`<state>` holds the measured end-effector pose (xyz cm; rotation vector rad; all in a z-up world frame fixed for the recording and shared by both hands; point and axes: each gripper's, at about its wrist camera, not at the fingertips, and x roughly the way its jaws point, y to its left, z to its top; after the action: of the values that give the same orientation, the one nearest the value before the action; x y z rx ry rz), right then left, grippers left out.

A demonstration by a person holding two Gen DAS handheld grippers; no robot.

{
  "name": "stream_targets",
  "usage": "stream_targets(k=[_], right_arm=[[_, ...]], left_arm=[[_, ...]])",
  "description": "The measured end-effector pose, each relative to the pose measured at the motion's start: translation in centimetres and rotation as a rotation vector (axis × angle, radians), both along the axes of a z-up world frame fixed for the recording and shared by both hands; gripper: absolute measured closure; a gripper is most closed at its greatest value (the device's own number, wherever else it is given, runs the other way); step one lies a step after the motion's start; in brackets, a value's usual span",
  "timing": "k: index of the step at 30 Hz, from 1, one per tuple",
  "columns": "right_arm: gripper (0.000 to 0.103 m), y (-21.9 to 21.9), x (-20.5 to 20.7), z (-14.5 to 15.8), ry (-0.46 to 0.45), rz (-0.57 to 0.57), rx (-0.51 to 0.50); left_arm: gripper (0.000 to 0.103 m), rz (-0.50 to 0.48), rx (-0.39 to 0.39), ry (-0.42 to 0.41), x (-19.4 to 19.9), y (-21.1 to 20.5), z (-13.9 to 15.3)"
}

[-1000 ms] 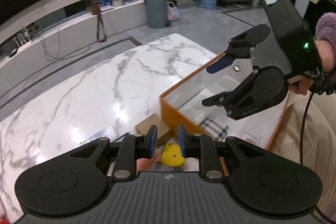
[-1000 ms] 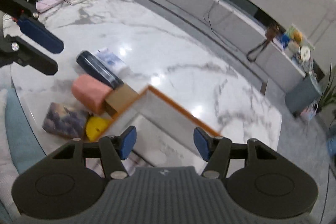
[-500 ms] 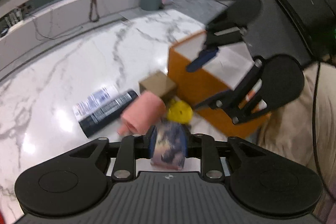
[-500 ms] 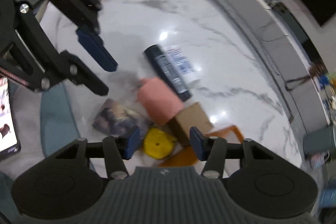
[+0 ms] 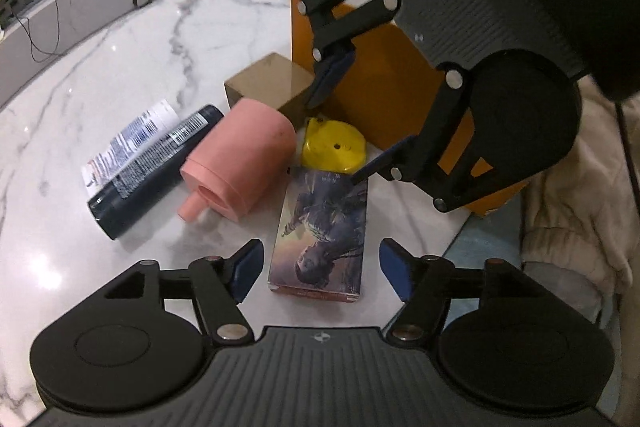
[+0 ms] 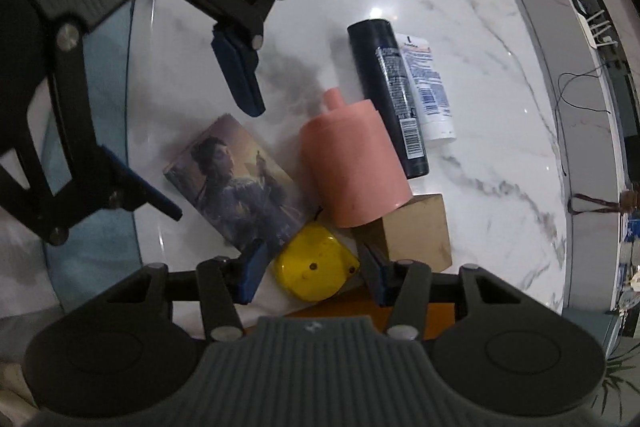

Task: Organize rigid objects
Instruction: 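Move both tools from the orange box to the items on the table, then grasp the picture card box with the left tool while the right tool grasps the pink cylinder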

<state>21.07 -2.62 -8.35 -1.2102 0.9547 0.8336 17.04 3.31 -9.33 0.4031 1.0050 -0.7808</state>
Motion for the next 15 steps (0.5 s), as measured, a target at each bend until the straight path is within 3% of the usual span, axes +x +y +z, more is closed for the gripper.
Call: stream_targets(k=[10, 15], right_arm=[[0.051, -1.1, 0.6, -0.9, 0.041, -0.007, -0.014], [0.051, -1.3, 0.3, -0.6, 0.031, -0.012, -0.011]], left_arm=[[0.019, -0.005, 0.022, 0.033, 0.0, -0.7, -2.0], [0.034, 0.036, 0.057, 0.016, -0.7, -0.8, -2.5]])
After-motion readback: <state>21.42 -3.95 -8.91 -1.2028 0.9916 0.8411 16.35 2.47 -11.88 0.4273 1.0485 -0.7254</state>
